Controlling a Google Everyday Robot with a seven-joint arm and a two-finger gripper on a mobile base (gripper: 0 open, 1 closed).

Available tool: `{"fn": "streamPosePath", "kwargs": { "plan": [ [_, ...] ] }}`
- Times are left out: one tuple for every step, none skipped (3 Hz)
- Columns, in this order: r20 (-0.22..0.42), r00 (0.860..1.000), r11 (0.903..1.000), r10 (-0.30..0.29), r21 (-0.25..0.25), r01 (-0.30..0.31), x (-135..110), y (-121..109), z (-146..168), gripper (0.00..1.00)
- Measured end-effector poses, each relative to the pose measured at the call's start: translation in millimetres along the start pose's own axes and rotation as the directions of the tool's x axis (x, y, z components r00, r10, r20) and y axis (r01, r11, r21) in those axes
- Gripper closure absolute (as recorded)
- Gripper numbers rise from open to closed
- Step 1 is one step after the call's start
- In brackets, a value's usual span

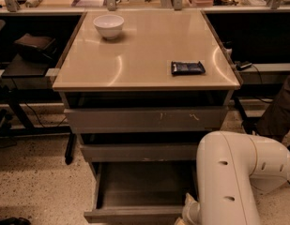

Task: Open bottom drawer

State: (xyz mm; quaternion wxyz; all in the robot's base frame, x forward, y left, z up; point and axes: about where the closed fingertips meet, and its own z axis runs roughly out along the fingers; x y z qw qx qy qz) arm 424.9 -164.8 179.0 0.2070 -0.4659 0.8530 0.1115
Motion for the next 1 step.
{"fn": "streamPosePath", "kwargs": {
  "plan": [
    [0.000,1.000,1.0000,0.000,0.000,0.000,0.0,0.0,0.0,0.00]
  ]
}}
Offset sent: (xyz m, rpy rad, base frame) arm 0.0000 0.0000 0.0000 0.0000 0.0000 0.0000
